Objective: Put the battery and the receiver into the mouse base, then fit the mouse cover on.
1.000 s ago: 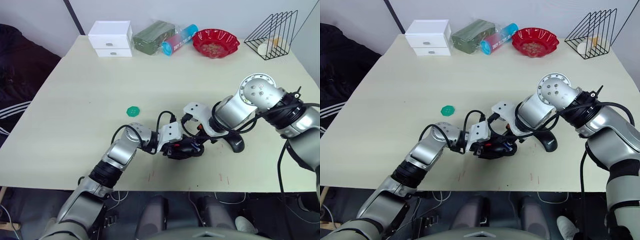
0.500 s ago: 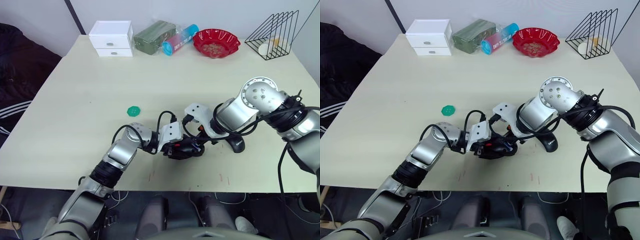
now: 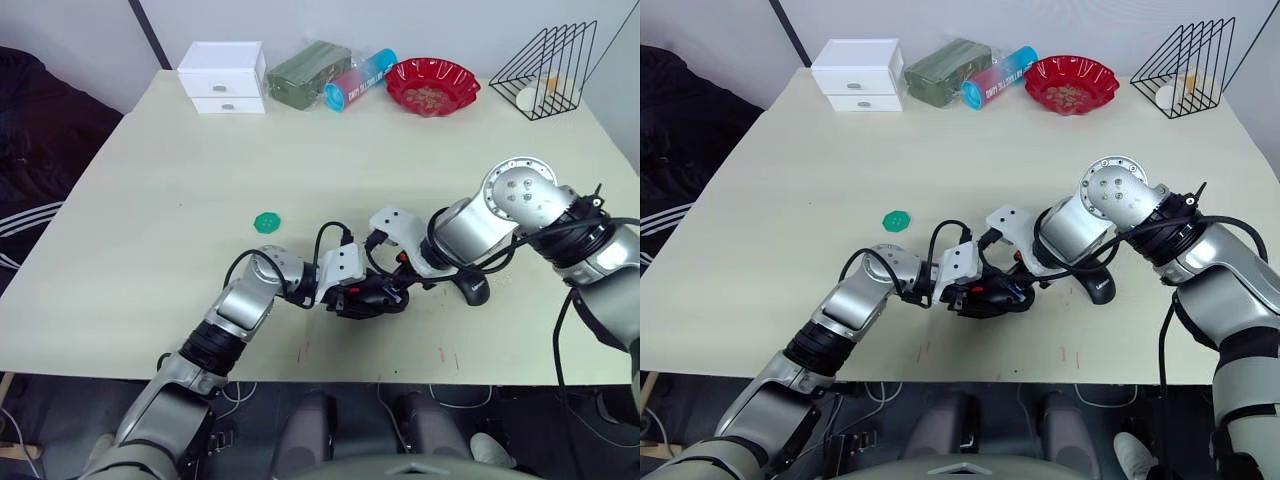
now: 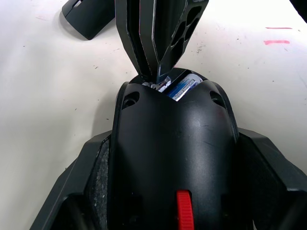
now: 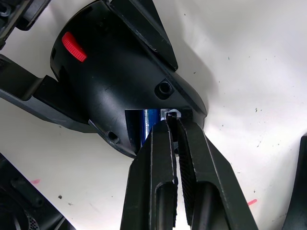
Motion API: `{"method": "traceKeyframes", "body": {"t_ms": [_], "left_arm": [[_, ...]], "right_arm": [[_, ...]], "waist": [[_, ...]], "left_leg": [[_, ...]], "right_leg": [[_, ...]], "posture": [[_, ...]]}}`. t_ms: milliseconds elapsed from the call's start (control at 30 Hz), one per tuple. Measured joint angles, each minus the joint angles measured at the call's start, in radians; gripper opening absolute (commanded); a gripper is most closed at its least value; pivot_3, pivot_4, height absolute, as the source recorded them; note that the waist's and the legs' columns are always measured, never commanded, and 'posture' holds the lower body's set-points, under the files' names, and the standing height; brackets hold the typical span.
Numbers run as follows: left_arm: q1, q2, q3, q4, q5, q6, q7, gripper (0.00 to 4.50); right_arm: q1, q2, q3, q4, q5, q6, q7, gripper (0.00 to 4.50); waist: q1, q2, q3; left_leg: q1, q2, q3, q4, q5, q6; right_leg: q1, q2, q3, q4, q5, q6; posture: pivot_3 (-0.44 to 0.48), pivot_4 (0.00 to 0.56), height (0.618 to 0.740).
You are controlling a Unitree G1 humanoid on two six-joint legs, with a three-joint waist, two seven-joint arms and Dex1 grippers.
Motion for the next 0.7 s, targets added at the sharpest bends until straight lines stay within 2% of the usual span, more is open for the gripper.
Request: {"method": "traceKeyframes", "body": {"t_ms": [700], "left_arm": [[0.0, -0.001, 0.002, -0.004, 0.001, 0.008, 0.0, 2.93]], "right_arm": [[0.007, 0.013, -0.036, -0.013, -0.067, 0.056, 0.068, 0.54]], "waist": [[0.0, 0.0, 0.0]], "left_leg": [[0.0, 0.0, 0.0, 0.0, 0.0, 0.0]], "right_leg": [[0.0, 0.0, 0.0, 0.0, 0.0, 0.0]], "posture": [[0.0, 0.15, 0.74]]}}
